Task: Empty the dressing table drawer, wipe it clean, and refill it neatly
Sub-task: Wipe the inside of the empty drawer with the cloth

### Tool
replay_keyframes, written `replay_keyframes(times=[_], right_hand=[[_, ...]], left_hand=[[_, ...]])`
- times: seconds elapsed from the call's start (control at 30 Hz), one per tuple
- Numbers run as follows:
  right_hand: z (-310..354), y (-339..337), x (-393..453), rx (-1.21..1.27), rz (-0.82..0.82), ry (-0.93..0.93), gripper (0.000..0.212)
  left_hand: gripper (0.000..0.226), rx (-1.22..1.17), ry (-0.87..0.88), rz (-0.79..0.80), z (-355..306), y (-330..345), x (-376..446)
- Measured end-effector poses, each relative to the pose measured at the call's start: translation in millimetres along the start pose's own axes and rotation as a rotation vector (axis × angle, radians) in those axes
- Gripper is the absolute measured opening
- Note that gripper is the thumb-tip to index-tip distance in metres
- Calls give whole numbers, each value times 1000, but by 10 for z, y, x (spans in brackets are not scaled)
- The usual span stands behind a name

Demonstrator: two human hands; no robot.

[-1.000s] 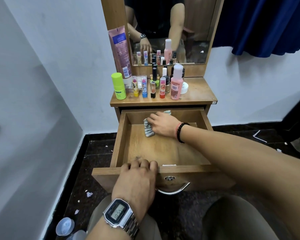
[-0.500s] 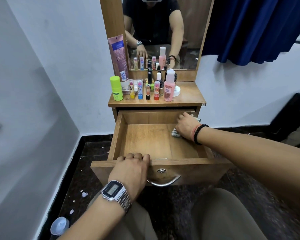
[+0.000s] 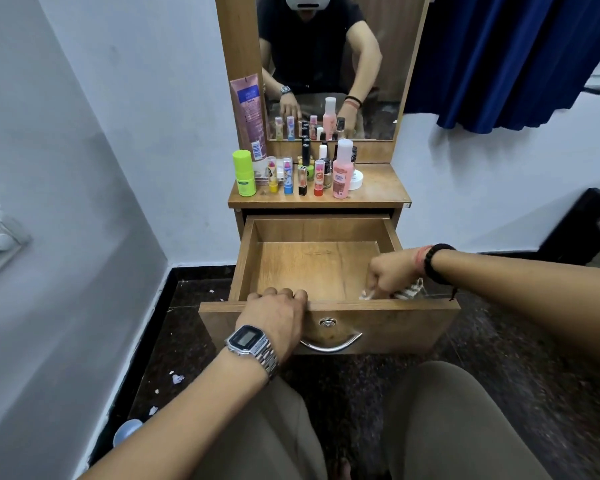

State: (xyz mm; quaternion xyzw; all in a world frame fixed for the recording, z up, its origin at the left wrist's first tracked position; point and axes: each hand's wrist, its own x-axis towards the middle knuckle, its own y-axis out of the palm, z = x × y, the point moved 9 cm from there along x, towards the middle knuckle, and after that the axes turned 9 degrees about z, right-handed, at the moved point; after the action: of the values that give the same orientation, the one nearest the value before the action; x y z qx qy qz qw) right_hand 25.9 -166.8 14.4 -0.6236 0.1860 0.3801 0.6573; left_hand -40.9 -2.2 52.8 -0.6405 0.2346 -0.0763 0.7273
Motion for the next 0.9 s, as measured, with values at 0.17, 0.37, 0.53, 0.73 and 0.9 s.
replay_keyframes(times=[0.17, 0.37, 0.53, 0.73, 0.9], right_hand=[[374, -758, -74, 434, -490, -267, 13], [866, -774, 378, 47, -527, -203, 42], [1076, -505, 868, -22, -414, -169, 64], [1085, -450, 1092, -238, -448, -112, 66], [1108, -533, 1073, -286, -533, -92, 51]], left_hand=[[27, 4, -5, 0, 9, 19, 10], [28, 8, -9, 11, 12, 20, 13], [30, 44, -35, 40, 7, 43, 39], [32, 68, -37, 46, 0, 67, 54], [28, 57, -38, 59, -6, 70, 48]])
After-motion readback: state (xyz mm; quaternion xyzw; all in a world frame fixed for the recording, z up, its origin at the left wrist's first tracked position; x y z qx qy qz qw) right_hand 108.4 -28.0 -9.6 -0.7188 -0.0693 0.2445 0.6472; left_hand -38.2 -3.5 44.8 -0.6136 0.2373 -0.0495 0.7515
